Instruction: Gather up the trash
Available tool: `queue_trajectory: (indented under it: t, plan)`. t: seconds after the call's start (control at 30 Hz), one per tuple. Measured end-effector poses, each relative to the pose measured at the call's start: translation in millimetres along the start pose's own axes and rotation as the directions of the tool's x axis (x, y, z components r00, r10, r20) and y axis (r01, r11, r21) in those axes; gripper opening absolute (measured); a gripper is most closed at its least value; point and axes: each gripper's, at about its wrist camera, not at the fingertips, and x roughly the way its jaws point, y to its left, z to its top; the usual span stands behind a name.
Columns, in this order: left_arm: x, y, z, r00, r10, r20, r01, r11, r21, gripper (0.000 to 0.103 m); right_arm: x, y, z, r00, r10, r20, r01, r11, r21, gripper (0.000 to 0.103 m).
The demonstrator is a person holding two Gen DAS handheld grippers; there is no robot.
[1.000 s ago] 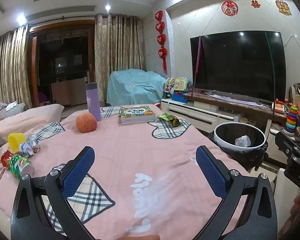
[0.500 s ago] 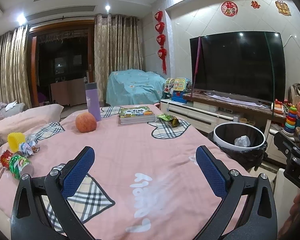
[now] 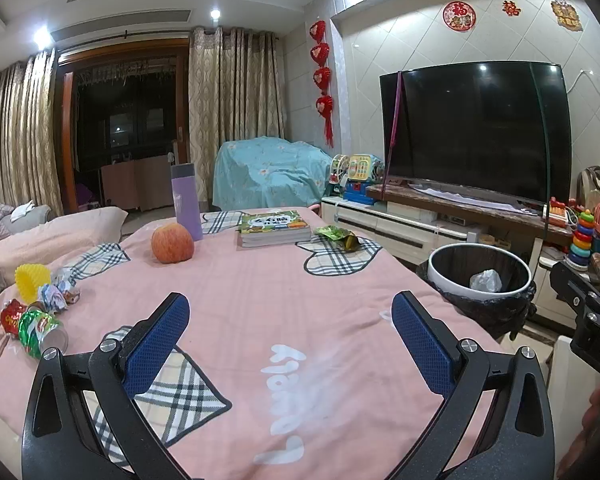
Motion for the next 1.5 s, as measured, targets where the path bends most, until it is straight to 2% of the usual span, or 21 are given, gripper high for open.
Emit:
queue_trajectory:
  t: [1.5]
  plan:
    - [7.0,8.9,-6.9,1.0,-0.009,-0.02,0.009,1.0,0.012,0.103,0.5,-1.9,-0.9,1.0,0.003,-0.004,-0.003,1.0,0.001,0.103]
